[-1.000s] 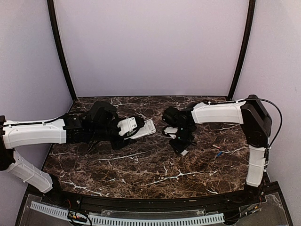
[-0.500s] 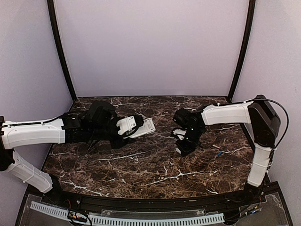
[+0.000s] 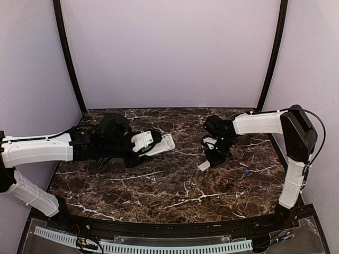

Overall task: Load the batteries into the remote control
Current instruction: Adjust the battery cover at the center of the board, then pick up the battery at the center of the board, then place the remote control without batteries at the center of the board.

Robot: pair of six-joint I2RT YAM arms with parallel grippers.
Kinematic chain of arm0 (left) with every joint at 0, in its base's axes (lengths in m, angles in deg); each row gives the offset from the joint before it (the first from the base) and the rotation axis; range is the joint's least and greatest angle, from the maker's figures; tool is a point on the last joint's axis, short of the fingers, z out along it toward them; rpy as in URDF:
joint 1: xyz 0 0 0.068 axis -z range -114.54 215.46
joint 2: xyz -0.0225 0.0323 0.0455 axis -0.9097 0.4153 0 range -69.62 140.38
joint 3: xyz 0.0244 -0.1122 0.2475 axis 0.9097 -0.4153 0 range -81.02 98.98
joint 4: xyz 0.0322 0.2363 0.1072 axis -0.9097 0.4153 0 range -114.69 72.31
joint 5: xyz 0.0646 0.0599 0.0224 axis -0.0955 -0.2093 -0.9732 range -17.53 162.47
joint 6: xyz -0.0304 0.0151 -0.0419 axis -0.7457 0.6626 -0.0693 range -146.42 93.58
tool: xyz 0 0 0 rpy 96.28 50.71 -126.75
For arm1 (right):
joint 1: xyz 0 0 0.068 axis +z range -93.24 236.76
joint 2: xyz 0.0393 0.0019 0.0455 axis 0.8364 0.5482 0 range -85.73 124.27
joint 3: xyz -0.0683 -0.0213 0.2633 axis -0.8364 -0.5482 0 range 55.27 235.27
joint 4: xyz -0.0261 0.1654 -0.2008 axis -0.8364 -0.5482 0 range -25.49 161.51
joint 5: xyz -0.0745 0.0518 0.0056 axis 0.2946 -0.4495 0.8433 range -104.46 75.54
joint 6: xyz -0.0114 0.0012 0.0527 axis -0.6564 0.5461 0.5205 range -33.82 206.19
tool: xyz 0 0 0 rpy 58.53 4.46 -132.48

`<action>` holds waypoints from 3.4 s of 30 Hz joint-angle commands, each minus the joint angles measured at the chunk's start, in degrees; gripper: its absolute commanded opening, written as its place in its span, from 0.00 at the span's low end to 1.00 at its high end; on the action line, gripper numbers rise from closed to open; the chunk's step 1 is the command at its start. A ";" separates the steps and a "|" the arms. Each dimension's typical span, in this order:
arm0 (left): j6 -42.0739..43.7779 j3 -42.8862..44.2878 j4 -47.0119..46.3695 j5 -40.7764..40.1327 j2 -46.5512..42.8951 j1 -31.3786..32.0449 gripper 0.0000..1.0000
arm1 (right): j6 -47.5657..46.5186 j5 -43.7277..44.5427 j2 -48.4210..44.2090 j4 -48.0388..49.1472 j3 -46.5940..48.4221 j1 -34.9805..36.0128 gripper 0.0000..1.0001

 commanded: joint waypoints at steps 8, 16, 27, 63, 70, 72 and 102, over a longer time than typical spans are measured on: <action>-0.18 0.07 2.58 2.12 -1.32 -0.29 0.00 | -1.97 10.28 -7.88 -4.54 -0.71 -8.99 0.31; -0.75 2.10 7.19 7.38 -1.14 -0.24 0.00 | -26.85 16.27 -5.26 -12.62 2.87 -10.52 0.57; -0.87 1.15 9.97 10.57 -2.54 -0.13 0.00 | -41.96 16.13 -13.02 -4.79 -11.17 -14.93 0.59; -0.16 0.46 10.70 10.95 -2.38 0.39 0.00 | -42.25 13.67 -4.23 -2.99 -10.01 -15.79 0.02; -0.22 0.33 10.42 10.75 -2.73 0.36 0.00 | -41.04 12.19 -5.35 -5.06 -6.66 -15.64 0.00; -0.22 0.22 10.32 10.61 -2.87 0.41 0.00 | -40.07 10.18 -7.26 -6.25 -4.19 -15.46 0.00; -18.21 -0.75 4.28 3.83 -0.66 0.46 0.00 | -16.09 -39.54 -44.48 50.75 -19.93 1.63 0.00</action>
